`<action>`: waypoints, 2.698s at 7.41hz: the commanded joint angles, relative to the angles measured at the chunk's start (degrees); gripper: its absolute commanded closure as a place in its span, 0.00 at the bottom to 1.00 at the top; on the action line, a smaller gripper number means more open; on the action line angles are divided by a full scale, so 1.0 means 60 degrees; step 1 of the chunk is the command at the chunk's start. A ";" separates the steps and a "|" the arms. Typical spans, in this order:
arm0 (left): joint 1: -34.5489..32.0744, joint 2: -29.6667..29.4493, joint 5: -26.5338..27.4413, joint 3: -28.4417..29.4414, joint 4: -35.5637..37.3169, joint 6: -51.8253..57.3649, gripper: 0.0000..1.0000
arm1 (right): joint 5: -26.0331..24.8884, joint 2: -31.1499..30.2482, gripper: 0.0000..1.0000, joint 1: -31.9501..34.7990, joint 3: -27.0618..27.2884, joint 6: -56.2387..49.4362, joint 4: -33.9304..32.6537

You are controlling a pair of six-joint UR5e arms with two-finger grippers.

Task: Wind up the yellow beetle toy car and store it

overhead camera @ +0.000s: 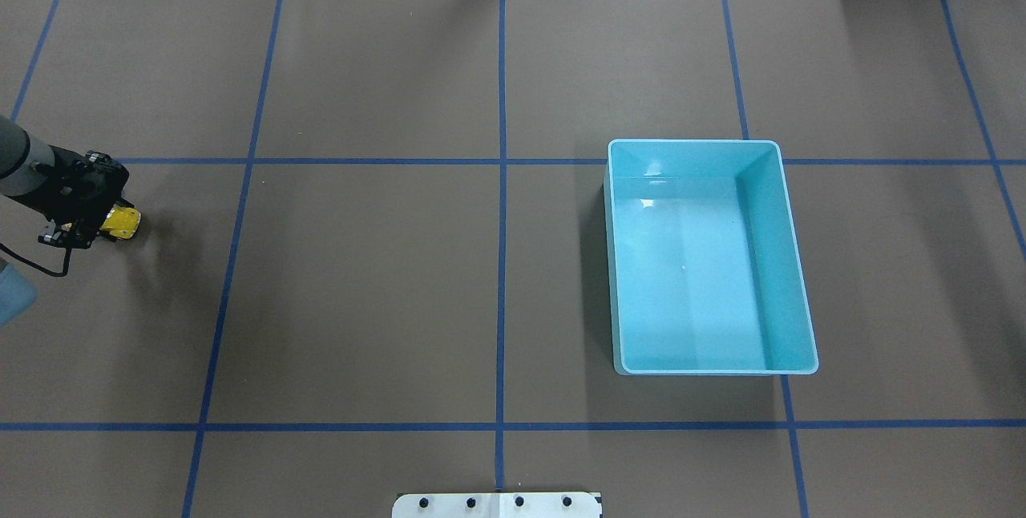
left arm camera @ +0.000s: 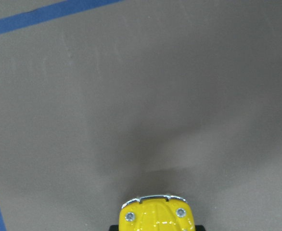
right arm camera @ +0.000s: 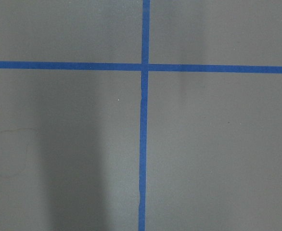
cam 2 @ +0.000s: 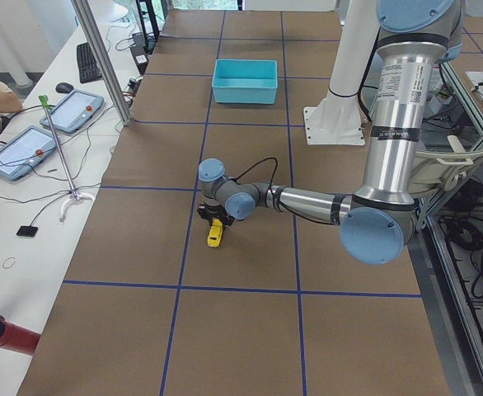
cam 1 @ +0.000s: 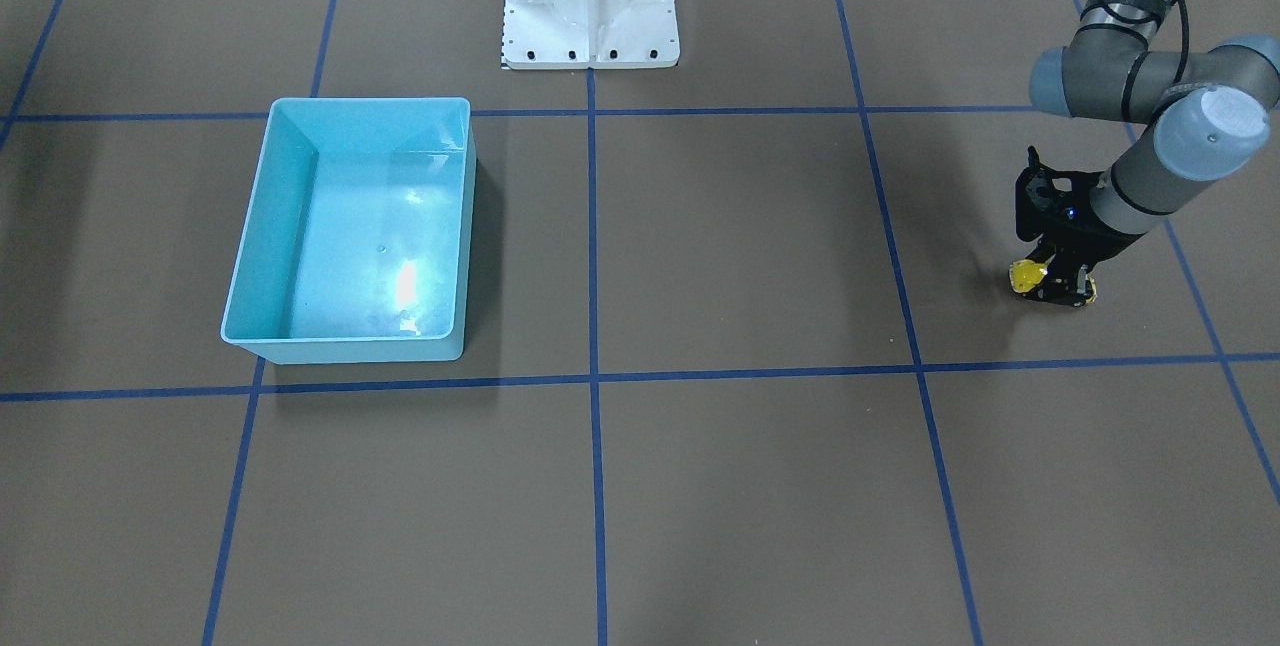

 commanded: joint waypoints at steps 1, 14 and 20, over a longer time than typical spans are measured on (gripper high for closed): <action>-0.0070 0.0011 0.0014 0.0010 -0.0007 -0.0029 0.00 | -0.0018 0.0000 0.00 0.0001 0.0000 0.0000 0.0000; -0.2556 -0.0121 -0.0777 -0.0340 0.1575 -1.1283 0.00 | -0.0018 -0.0015 0.00 0.0001 0.0000 0.0000 -0.0015; -0.5531 0.0184 -0.1158 -0.1337 0.5122 -1.0579 0.01 | 0.0055 0.0088 0.00 -0.0086 0.0029 -0.0116 0.0014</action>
